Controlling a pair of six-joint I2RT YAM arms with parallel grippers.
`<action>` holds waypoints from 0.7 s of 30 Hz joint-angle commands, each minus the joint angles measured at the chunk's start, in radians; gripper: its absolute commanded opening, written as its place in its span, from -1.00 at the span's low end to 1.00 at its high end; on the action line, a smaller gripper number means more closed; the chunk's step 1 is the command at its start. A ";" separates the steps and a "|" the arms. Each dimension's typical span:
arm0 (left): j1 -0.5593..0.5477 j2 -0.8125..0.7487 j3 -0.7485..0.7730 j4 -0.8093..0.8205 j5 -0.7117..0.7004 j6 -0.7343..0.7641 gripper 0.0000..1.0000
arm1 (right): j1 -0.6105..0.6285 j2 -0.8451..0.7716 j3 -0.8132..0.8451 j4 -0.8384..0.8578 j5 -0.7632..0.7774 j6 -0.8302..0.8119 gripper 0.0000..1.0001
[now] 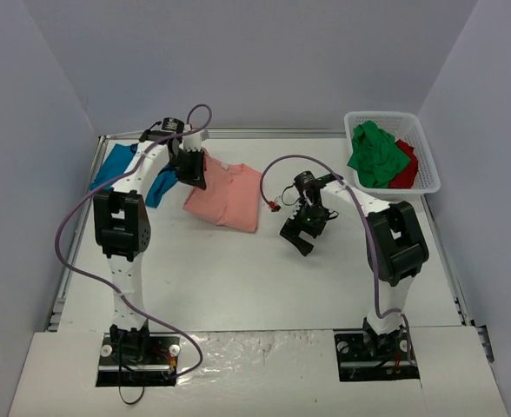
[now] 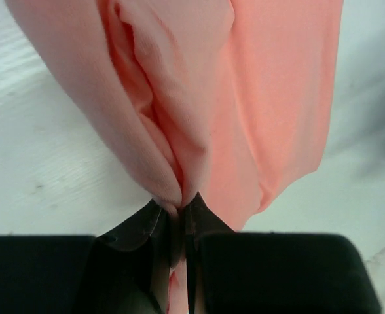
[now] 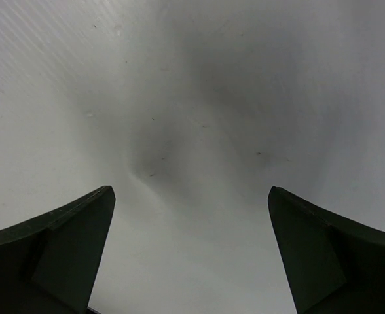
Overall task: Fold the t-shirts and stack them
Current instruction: Put the neatly folded tshirt into the corner of the board with the left arm
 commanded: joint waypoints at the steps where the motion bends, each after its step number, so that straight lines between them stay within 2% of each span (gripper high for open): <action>1: 0.013 -0.048 0.111 -0.165 -0.222 0.143 -0.95 | -0.020 0.032 -0.010 -0.022 -0.072 0.024 1.00; 7: 0.043 -0.004 0.324 -0.308 -0.364 0.238 -0.95 | -0.032 0.032 -0.027 -0.022 -0.117 0.012 1.00; 11: 0.046 0.038 0.467 -0.406 -0.529 0.320 -0.95 | -0.049 0.026 -0.030 -0.021 -0.138 0.007 1.00; 21: 0.063 0.027 0.499 -0.405 -0.688 0.436 -0.95 | -0.067 0.053 -0.045 -0.016 -0.134 -0.004 1.00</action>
